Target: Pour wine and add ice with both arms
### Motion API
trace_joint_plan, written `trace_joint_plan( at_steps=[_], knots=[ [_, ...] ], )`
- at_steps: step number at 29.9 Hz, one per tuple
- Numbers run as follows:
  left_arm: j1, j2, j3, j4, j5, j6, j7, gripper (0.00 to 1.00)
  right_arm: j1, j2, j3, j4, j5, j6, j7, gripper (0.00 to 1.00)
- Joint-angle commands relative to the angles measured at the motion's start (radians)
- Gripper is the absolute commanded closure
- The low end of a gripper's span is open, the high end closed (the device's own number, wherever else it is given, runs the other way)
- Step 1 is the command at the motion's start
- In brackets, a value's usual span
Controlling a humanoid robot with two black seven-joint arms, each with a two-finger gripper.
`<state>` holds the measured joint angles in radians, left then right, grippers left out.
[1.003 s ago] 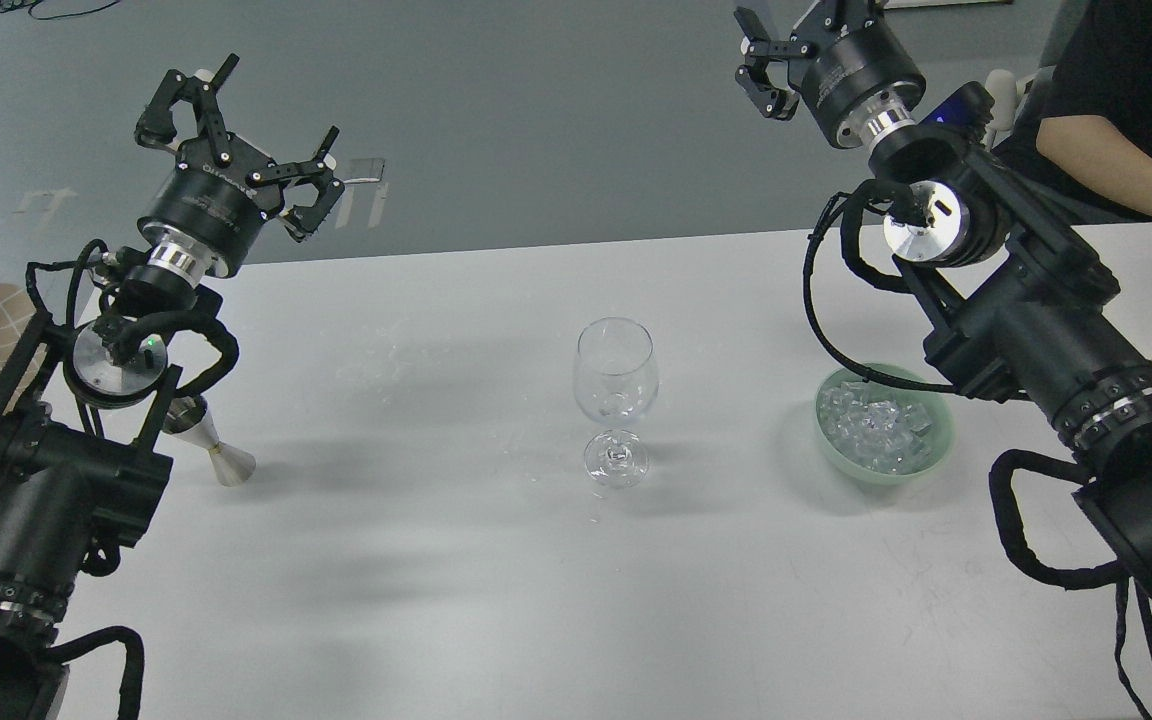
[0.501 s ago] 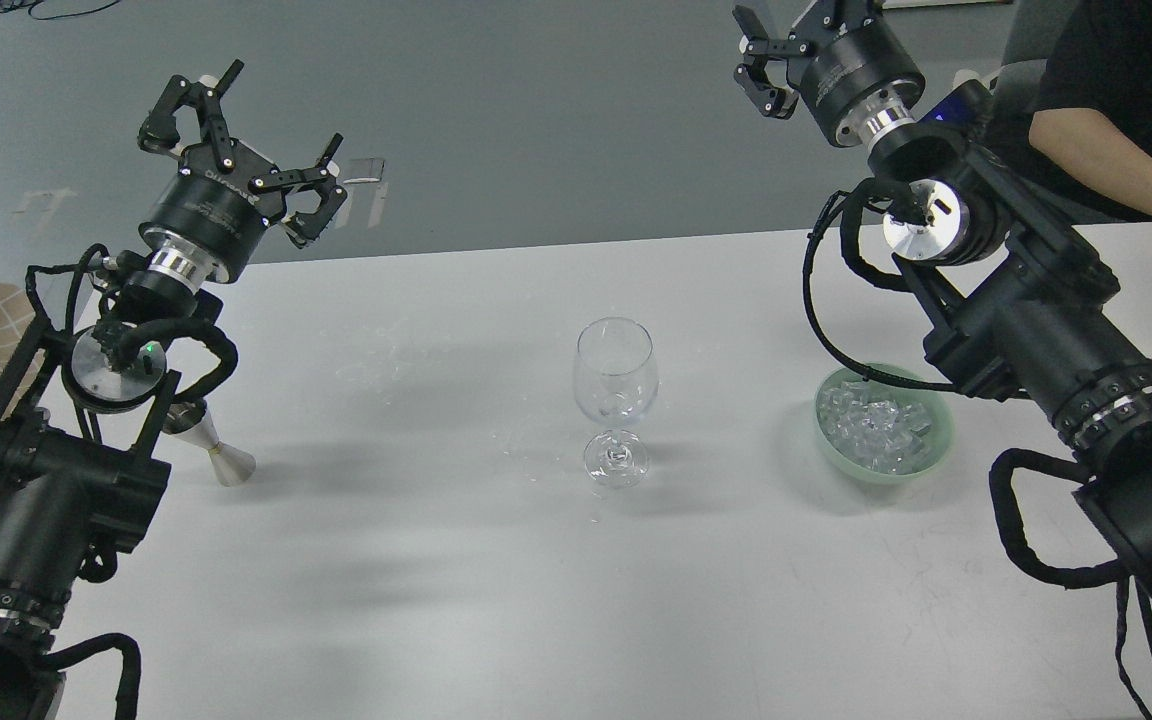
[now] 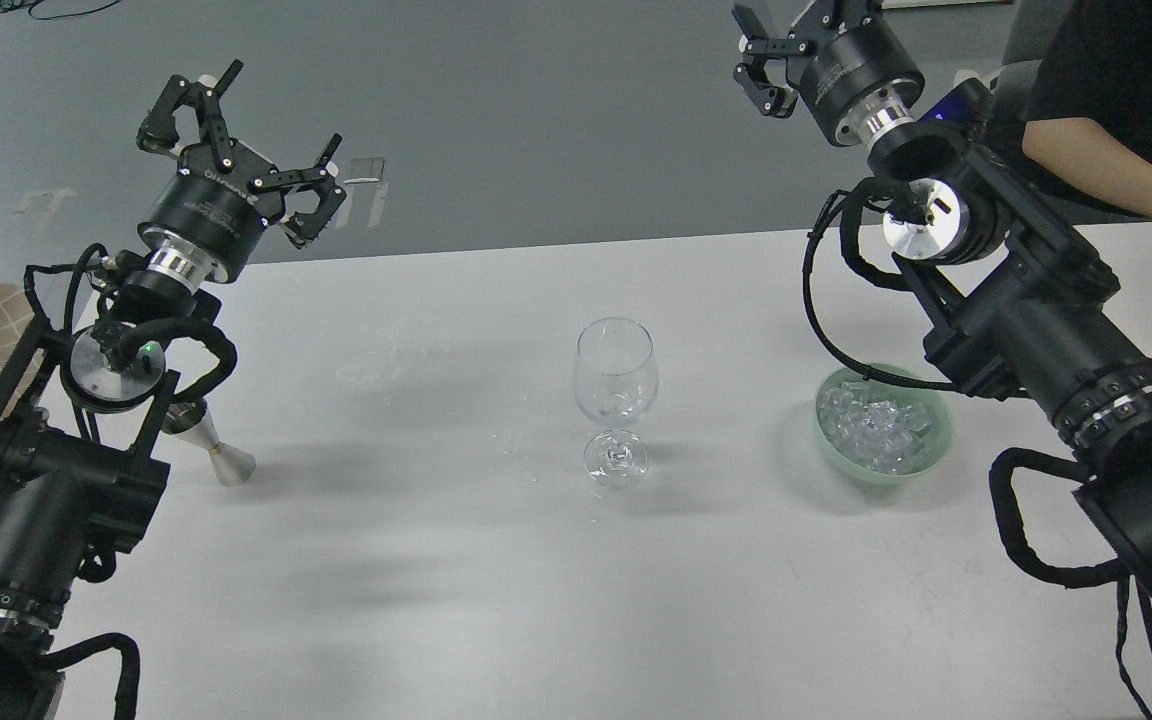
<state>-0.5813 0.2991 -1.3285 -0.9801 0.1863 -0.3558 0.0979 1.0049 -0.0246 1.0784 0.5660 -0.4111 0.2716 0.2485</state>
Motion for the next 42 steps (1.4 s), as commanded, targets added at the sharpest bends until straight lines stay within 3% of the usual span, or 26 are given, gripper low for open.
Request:
trace_joint_plan(
  at_steps=[1, 34, 42],
  knots=[
    [-0.003, 0.002, -0.001, 0.000, 0.002, 0.000, -0.003, 0.02, 0.000, 0.000, 0.000, 0.000, 0.000, 0.000, 0.000, 0.00],
    [-0.011, 0.002, -0.015, -0.015, -0.011, 0.000, -0.007, 0.02, 0.003, 0.000, 0.002, -0.001, 0.000, 0.000, 0.000, 0.00],
    [0.001, 0.012, -0.035, -0.066, -0.050, 0.057, 0.016, 0.02, 0.003, 0.000, 0.002, 0.000, 0.000, 0.000, 0.000, 0.00]
  ],
)
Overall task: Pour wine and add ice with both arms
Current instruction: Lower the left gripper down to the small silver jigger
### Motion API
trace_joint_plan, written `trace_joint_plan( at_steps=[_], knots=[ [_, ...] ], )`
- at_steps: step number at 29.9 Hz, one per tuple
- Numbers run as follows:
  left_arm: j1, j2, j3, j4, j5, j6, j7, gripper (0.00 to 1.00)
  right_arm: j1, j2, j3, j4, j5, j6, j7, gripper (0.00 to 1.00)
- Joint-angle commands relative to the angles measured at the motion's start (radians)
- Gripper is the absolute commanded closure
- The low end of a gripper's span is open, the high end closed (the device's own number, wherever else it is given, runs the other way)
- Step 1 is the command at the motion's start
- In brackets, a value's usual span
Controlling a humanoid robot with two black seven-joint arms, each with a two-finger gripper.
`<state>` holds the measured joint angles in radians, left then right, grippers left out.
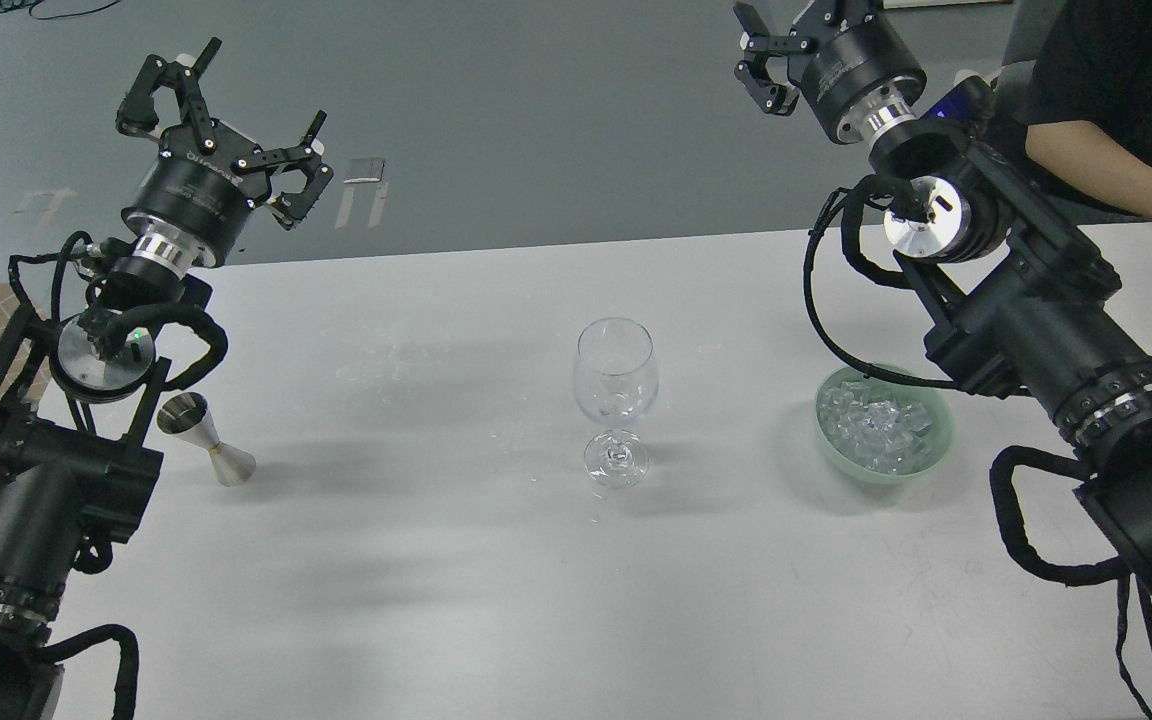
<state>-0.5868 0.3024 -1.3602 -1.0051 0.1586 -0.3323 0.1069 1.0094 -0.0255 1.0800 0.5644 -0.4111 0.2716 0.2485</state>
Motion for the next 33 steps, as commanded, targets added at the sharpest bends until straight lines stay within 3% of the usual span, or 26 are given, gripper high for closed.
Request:
trace_joint_plan(
  at_steps=[1, 7, 12, 18, 25, 33],
  knots=[
    [0.011, 0.012, -0.007, -0.056, -0.031, 0.048, 0.011, 0.02, -0.002, 0.001, 0.000, 0.002, 0.000, -0.002, 0.000, 0.00],
    [0.175, 0.093, -0.057, -0.231, -0.128, 0.110, 0.118, 0.02, -0.002, -0.002, 0.001, 0.002, 0.000, -0.002, 0.000, 0.00],
    [0.369, 0.139, -0.145, -0.389, -0.214, 0.162, 0.125, 0.02, -0.003, -0.002, 0.000, 0.002, 0.000, -0.002, 0.000, 0.00],
    [0.646, 0.153, -0.285, -0.584, -0.320, 0.203, 0.189, 0.02, -0.005, 0.001, -0.005, 0.003, 0.000, -0.002, -0.002, 0.00],
    [0.915, 0.109, -0.392, -0.710, -0.352, 0.200, 0.189, 0.02, -0.009, 0.002, -0.006, 0.002, -0.003, -0.002, -0.005, 0.00],
    [1.022, -0.025, -0.421, -0.719, -0.360, 0.205, 0.189, 0.02, -0.015, 0.024, -0.006, 0.002, -0.005, -0.002, -0.006, 0.00]
  ],
)
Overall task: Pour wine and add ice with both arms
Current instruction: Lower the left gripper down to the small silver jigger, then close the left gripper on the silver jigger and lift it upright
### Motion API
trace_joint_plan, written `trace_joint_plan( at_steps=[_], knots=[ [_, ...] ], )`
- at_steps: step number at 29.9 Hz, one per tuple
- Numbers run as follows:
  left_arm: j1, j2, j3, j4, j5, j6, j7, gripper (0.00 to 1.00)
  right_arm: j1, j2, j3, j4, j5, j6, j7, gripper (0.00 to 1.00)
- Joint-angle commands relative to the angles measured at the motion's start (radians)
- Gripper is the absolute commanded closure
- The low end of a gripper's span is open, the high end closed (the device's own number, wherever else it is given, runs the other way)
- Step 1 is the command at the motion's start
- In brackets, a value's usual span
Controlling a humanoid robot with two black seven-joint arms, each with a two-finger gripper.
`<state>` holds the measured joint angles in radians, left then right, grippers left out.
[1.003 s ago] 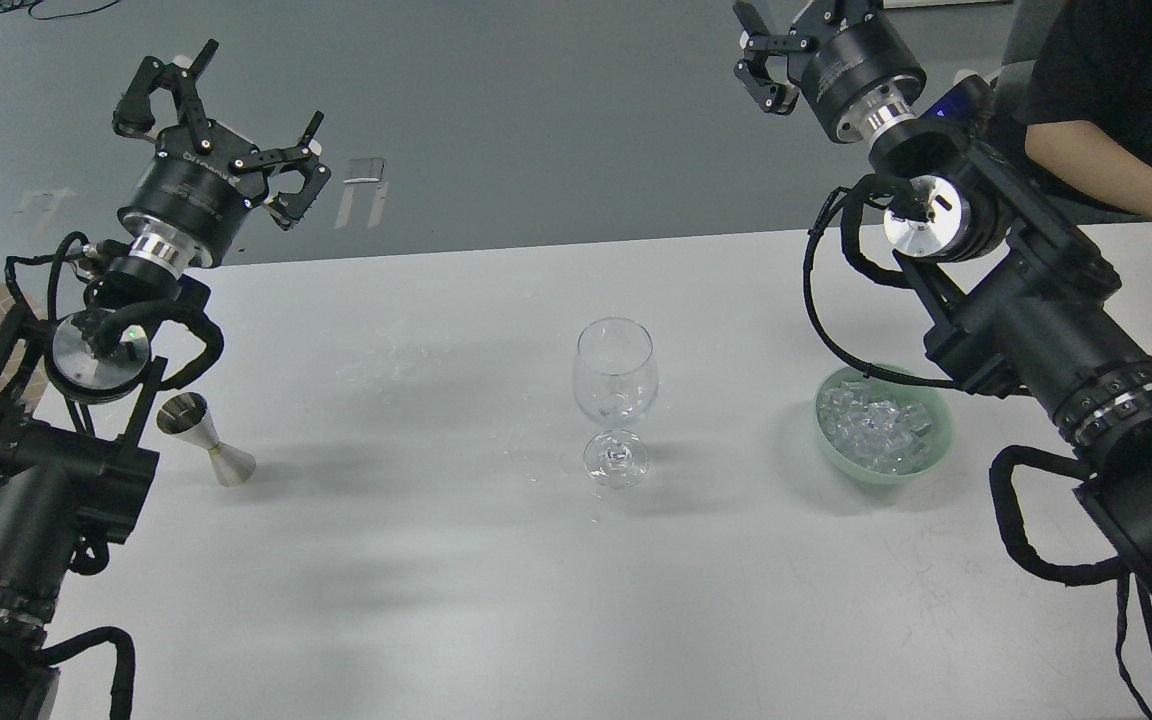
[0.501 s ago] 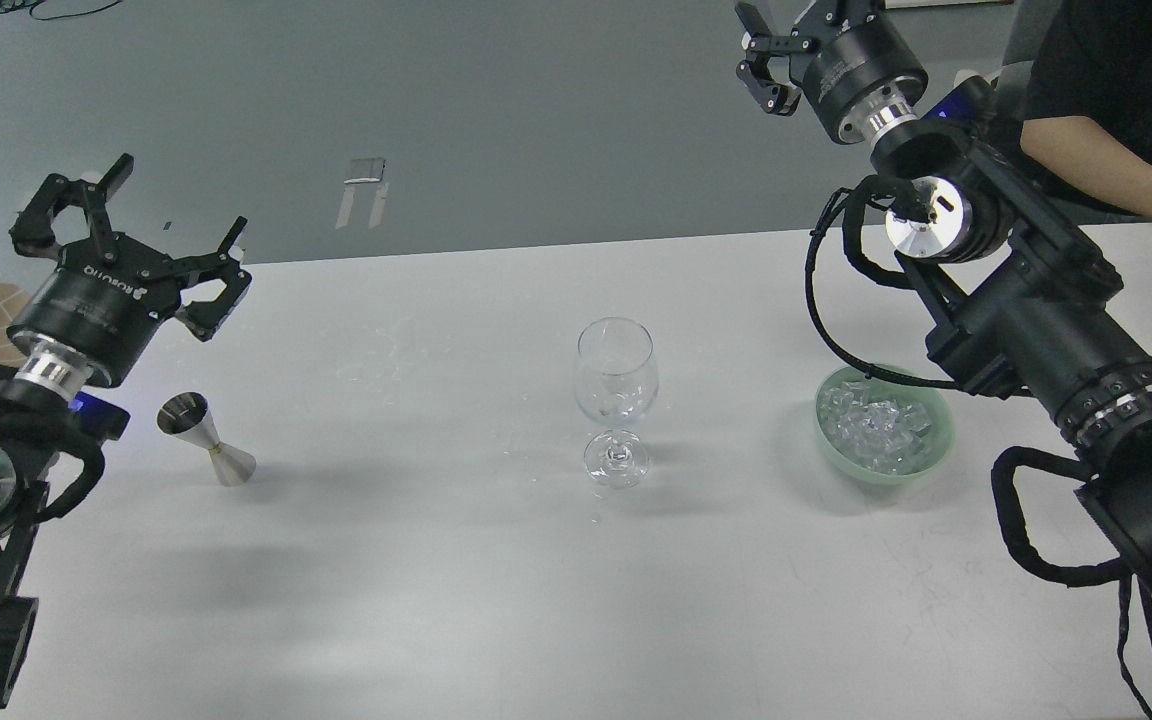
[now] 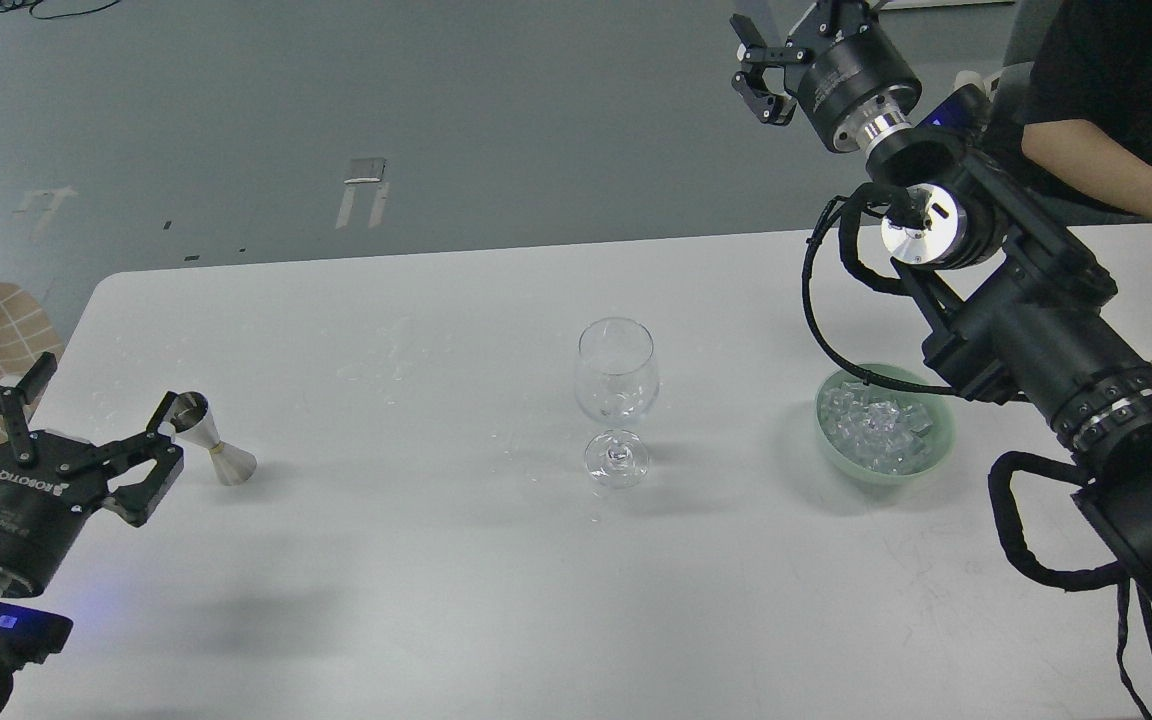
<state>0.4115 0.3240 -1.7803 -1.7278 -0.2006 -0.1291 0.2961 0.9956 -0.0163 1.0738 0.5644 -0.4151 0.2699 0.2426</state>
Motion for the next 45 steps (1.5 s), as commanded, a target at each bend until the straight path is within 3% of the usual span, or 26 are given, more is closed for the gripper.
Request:
trace_joint_plan(
  at_steps=[1, 14, 18, 20, 27, 45],
  knots=[
    [0.024, -0.054, -0.001, 0.007, 0.000, 0.002, 0.000, 0.02, -0.002, 0.015, 0.000, 0.002, 0.001, 0.000, 0.000, 0.00],
    [-0.089, -0.158, 0.012, 0.160, 0.043, 0.109, 0.002, 0.02, -0.002, 0.009, 0.000, 0.003, -0.001, 0.000, -0.003, 0.00],
    [-0.144, -0.157, 0.015, 0.182, 0.053, 0.250, 0.002, 0.02, 0.000, 0.009, 0.000, 0.003, -0.001, 0.000, -0.003, 0.00],
    [-0.155, -0.158, 0.015, 0.186, 0.053, 0.273, 0.000, 0.02, 0.000, 0.010, 0.001, 0.003, -0.001, 0.000, -0.003, 0.00],
    [-0.161, -0.169, 0.015, 0.209, 0.081, 0.276, -0.002, 0.02, 0.000, 0.009, 0.000, 0.003, -0.001, 0.000, -0.003, 0.00],
    [-0.327, -0.215, 0.036, 0.387, 0.144, 0.279, -0.002, 0.02, -0.005, 0.001, 0.001, 0.006, -0.002, 0.002, -0.003, 0.00]
  ],
)
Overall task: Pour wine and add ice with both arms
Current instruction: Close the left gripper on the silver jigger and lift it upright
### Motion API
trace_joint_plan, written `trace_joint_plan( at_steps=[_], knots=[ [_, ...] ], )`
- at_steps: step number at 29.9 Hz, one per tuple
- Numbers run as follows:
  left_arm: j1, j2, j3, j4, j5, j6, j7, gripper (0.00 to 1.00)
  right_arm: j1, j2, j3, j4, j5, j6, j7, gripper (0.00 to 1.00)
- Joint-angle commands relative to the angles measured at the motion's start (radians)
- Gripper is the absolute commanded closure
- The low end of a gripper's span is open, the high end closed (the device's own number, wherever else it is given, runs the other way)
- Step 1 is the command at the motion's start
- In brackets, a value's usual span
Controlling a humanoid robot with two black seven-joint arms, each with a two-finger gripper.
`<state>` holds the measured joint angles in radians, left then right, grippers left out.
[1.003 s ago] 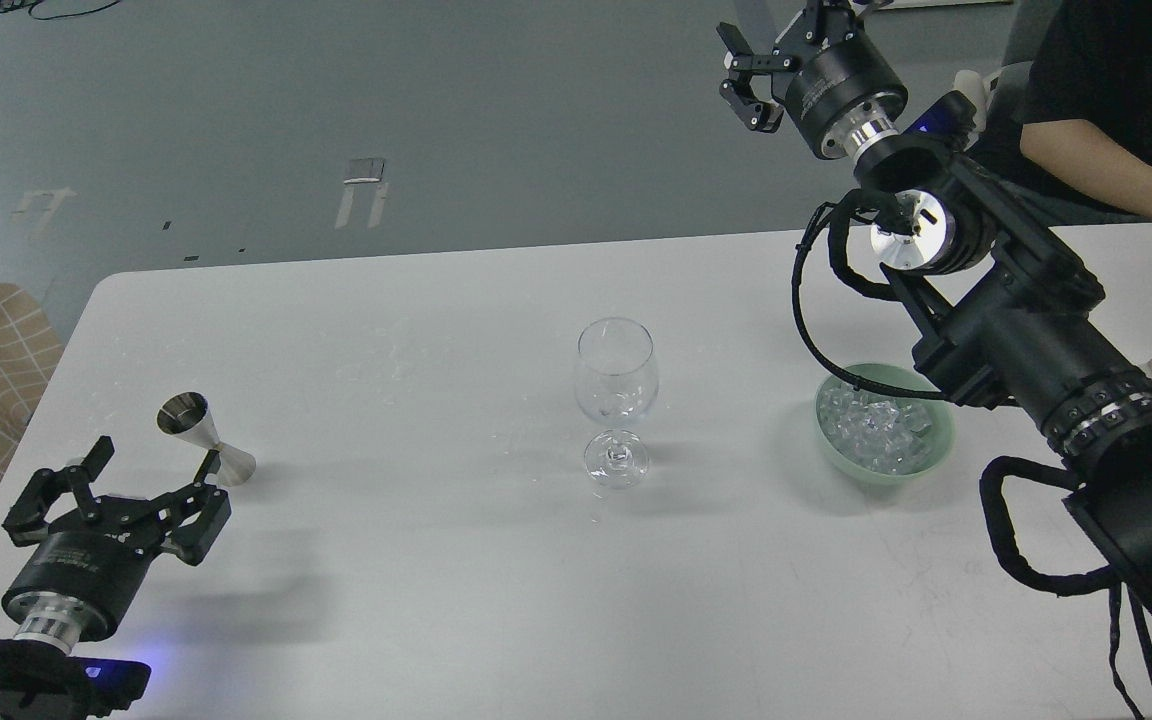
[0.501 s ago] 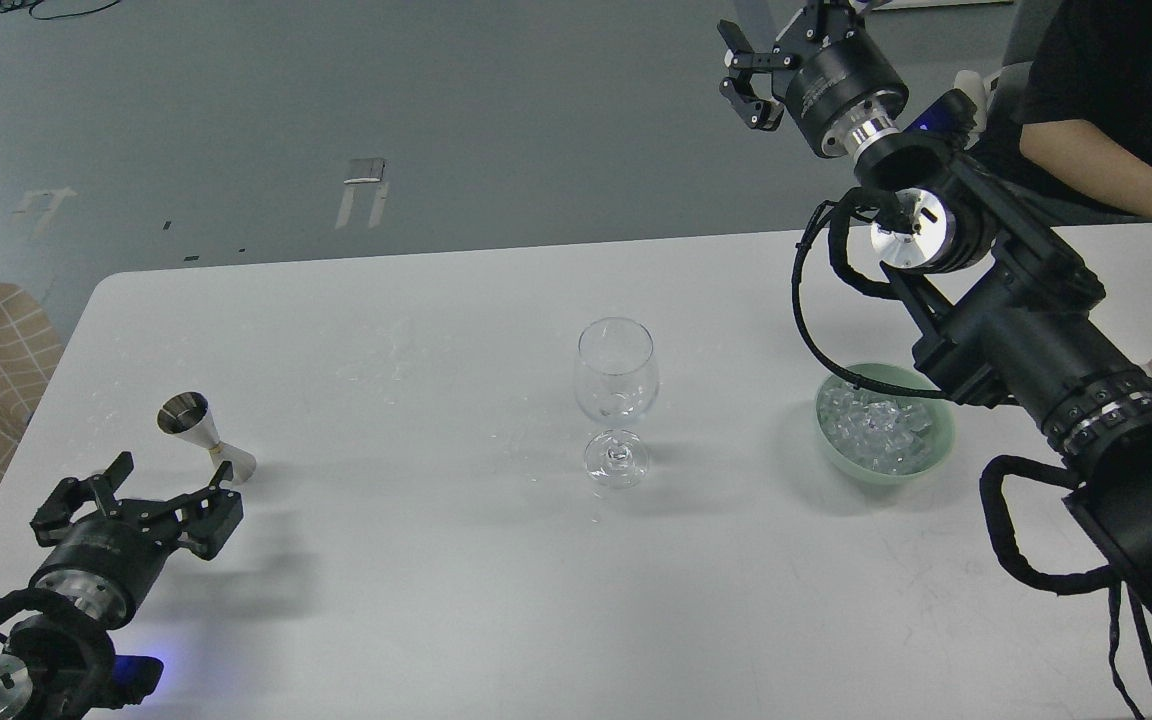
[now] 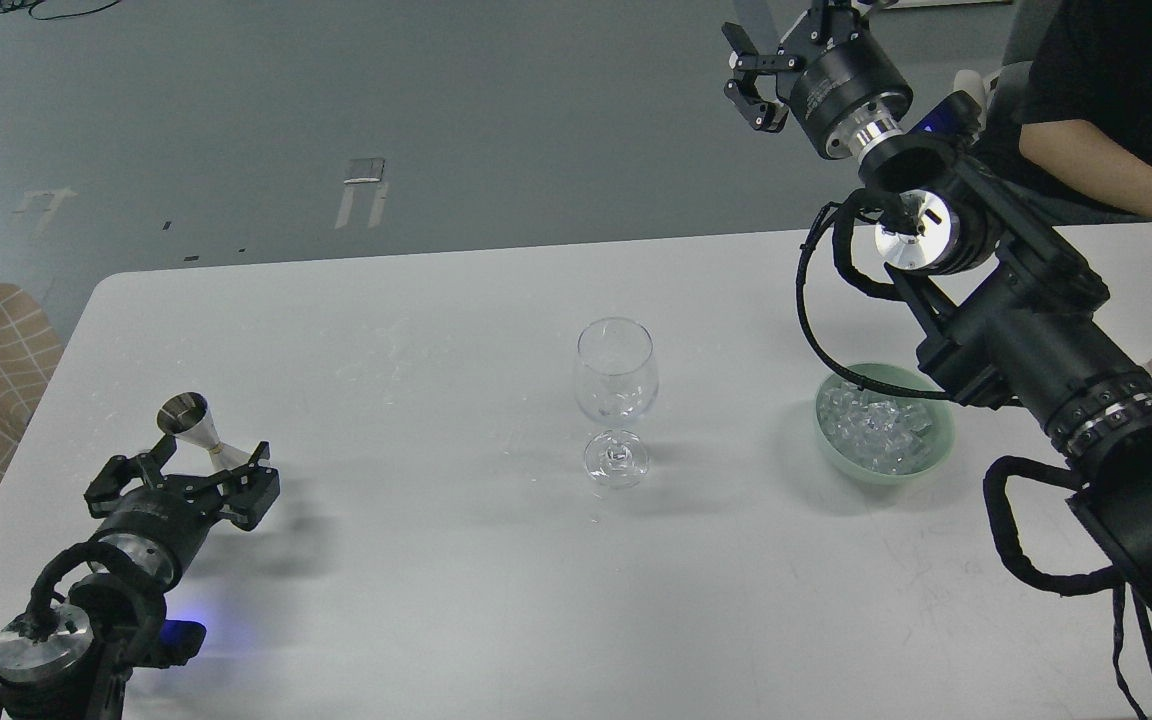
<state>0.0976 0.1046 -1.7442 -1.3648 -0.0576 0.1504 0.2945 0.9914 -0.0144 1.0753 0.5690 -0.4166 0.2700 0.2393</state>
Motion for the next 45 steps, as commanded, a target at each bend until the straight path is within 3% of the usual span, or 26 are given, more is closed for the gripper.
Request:
trace_joint_plan(
  at_steps=[1, 8, 11, 21, 28, 35, 45],
  knots=[
    [-0.019, 0.006, 0.000, 0.032, 0.001, 0.000, 0.000, 0.02, 0.000, -0.001, 0.000, 0.002, -0.001, 0.000, 0.002, 0.00],
    [-0.039, 0.007, -0.001, 0.058, 0.001, -0.005, 0.000, 0.05, 0.001, 0.001, 0.000, 0.002, -0.002, 0.002, 0.002, 0.00],
    [-0.053, 0.007, -0.001, 0.072, 0.001, -0.009, -0.003, 0.21, 0.001, 0.001, 0.000, 0.002, -0.002, 0.002, 0.000, 0.00],
    [-0.062, 0.009, 0.000, 0.082, 0.018, -0.015, 0.006, 0.43, 0.001, 0.001, -0.002, 0.002, -0.002, 0.002, 0.000, 0.00],
    [-0.062, 0.006, -0.001, 0.082, 0.018, -0.058, 0.009, 0.46, 0.006, -0.001, -0.002, 0.002, -0.002, 0.002, 0.000, 0.00],
    [-0.064, 0.004, 0.000, 0.096, 0.018, -0.072, 0.009, 0.59, 0.013, 0.001, -0.002, 0.002, -0.004, 0.000, 0.000, 0.00],
    [-0.062, -0.002, 0.014, 0.122, 0.018, -0.101, 0.005, 0.62, 0.015, 0.001, -0.002, 0.000, -0.002, 0.002, 0.000, 0.00]
  ],
)
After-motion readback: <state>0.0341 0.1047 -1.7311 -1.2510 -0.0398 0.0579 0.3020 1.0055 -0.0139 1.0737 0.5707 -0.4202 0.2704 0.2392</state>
